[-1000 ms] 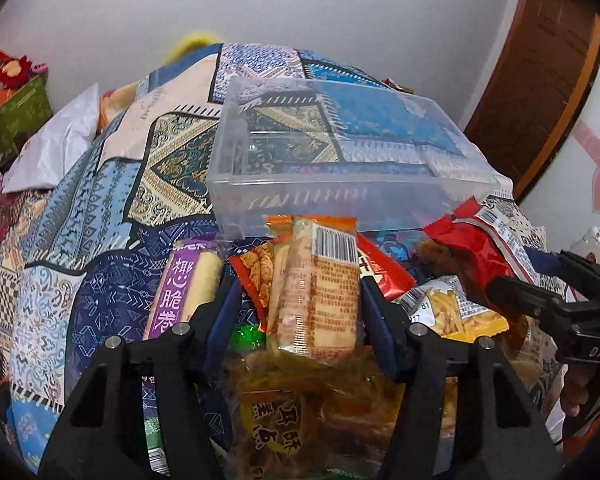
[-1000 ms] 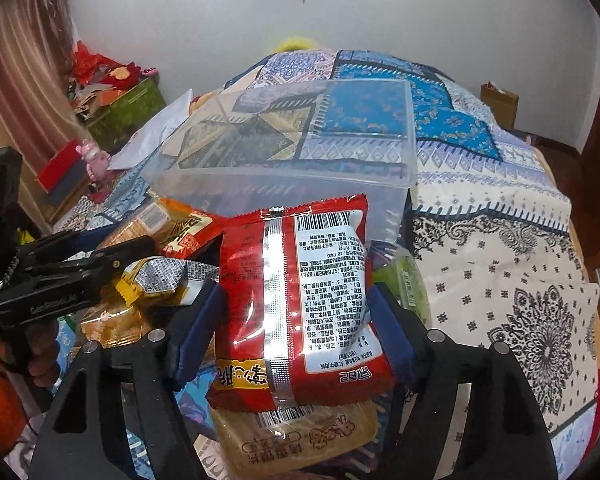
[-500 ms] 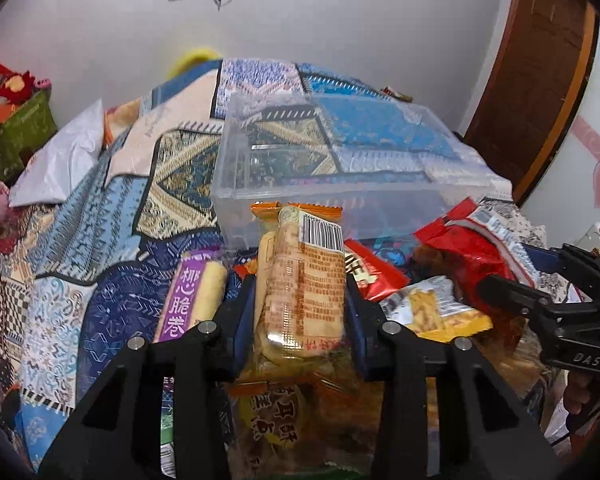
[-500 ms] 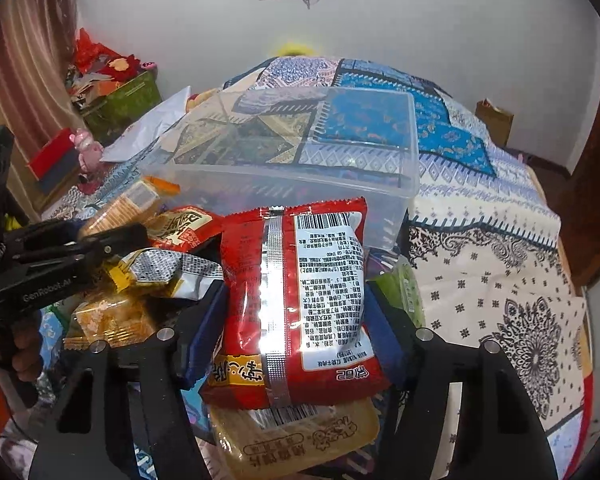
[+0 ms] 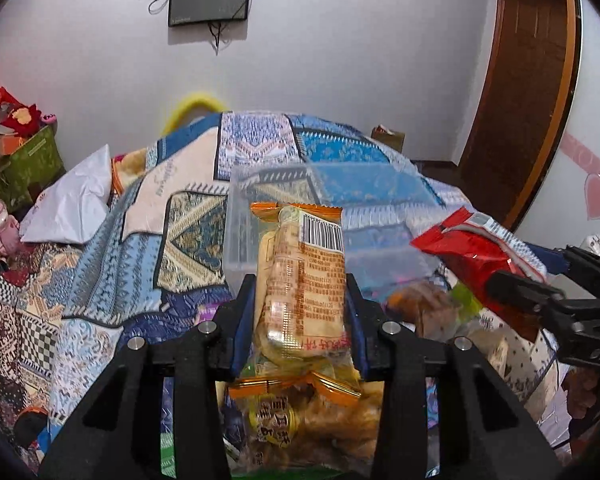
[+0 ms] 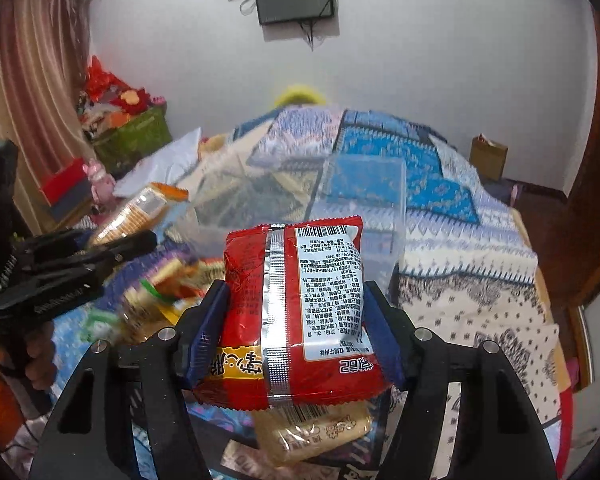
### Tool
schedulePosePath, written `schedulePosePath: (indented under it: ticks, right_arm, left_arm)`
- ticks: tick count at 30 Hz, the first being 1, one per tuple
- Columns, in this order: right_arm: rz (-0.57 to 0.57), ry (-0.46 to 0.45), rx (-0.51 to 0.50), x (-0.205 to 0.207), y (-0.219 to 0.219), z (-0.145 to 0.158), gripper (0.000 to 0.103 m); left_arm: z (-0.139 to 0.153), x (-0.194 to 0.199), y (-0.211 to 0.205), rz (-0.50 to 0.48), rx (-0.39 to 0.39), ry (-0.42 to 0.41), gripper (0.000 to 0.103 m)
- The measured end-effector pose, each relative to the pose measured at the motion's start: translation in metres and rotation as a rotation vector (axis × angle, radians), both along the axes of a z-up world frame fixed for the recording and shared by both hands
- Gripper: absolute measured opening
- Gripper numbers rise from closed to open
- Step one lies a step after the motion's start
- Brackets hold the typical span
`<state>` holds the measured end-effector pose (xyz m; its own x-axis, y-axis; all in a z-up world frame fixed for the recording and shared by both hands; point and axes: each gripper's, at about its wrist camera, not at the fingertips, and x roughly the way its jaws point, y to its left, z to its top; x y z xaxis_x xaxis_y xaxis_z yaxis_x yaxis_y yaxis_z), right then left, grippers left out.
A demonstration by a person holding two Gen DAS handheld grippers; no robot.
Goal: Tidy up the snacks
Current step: 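Lower the wafer packet into the clear box with the left tool while the right drops the red bag in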
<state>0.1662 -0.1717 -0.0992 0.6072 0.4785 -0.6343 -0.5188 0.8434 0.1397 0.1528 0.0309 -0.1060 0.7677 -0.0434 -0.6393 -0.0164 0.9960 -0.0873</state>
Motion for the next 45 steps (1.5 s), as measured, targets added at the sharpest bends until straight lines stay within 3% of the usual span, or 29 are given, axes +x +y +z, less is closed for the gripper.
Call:
schedulePosePath:
  ticks: [6, 19, 33, 45]
  right_arm:
    - [-0.019, -0.063, 0.014, 0.014, 0.005, 0.020, 0.063]
    - [-0.058, -0.061, 0.025, 0.060, 0.022, 0.018, 0.063]
    - [-0.037, 0.027, -0.082, 0.109, 0.044, -0.009, 0.063]
    - [0.034, 0.144, -0.198, 0.129, 0.064, -0.048, 0.063]
  left_arm:
    - [0.020, 0.015, 0.004, 0.015, 0.007, -0.043, 0.040]
    - [0.027, 0.067, 0.011, 0.055, 0.018, -0.043, 0.040]
    - [-0.010, 0.128, 0.016, 0.008, -0.027, 0.112, 0.040]
    - [-0.051, 0.160, 0.006, -0.062, 0.040, 0.230, 0.040]
